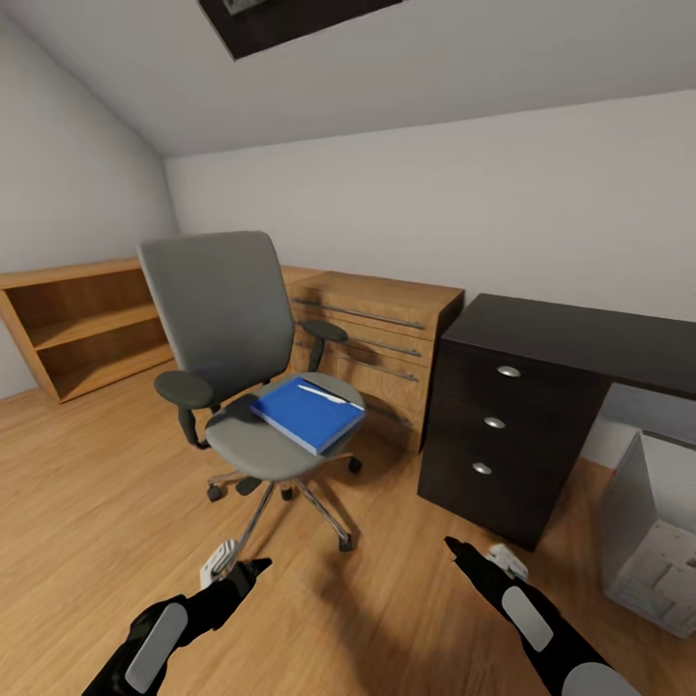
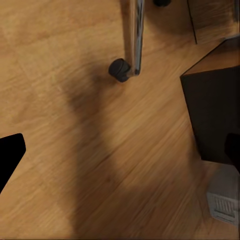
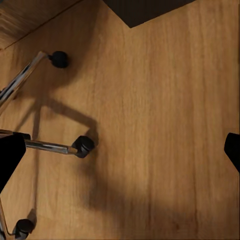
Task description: In the bedroom, organize the workspace by keeping the computer under the desk, ensuring the monitor is on the desk, placing the keyboard on the desk next to the monitor, placing the mouse on the desk next to the keyboard, moving the folder from the swivel chair onto the desk next to the mouse, stacking the notebook on top of the folder with the pen on top of the notebook, and positioning the swivel chair next to the desk.
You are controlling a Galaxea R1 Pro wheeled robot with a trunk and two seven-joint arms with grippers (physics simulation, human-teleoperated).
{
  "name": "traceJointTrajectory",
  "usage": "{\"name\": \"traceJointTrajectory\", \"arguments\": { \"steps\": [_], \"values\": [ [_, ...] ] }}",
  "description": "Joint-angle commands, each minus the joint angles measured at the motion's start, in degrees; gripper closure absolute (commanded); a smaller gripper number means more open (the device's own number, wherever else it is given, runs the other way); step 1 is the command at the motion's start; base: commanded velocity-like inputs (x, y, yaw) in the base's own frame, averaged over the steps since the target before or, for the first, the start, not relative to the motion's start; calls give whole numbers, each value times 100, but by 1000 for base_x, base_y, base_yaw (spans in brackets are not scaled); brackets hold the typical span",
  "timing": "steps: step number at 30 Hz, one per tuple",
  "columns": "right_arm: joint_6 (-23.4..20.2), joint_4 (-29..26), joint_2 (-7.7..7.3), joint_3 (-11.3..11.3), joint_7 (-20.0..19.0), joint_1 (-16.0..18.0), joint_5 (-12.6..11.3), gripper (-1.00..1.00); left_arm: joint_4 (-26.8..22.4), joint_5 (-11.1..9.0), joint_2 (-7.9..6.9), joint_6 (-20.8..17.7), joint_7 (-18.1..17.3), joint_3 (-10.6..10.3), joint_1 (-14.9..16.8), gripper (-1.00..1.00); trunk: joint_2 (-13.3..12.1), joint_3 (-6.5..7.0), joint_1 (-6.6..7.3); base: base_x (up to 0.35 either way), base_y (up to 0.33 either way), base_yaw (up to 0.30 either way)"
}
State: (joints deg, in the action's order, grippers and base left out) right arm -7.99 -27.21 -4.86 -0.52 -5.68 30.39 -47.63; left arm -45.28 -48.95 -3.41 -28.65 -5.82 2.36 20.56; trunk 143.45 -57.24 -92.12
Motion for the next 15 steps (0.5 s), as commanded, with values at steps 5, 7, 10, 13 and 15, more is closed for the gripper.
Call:
{"name": "traceJointTrajectory", "arguments": {
  "steps": [5, 7, 10, 13, 15],
  "values": [
    [-31, -163, -81, -22, -11, -28, 13, -100, -45, -19, 12, -73, -1, 17, 6, -100, -5, 106, 14, -21, -25, 0],
    [-37, -238, -96, -27, -11, -50, 31, -100, -54, -14, 16, -76, 9, 14, 7, -100, -8, 150, 19, -10, -12, 0],
    [-247, -963, -154, -40, -4, -392, 245, -100, -78, 17, 30, -80, 53, 1, 8, -100, -12, 217, 27, -6, -7, 0],
    [-467, -1376, -181, -42, 13, -584, 342, -100, -82, 29, 36, -80, 74, -5, 9, -100, -16, 283, 35, -2, -2, 0],
    [-532, -1487, -190, -42, 17, -632, 363, -100, -83, 31, 37, -79, 79, -7, 9, -100, -18, 328, 40, -1, -1, 0]
  ]
}}
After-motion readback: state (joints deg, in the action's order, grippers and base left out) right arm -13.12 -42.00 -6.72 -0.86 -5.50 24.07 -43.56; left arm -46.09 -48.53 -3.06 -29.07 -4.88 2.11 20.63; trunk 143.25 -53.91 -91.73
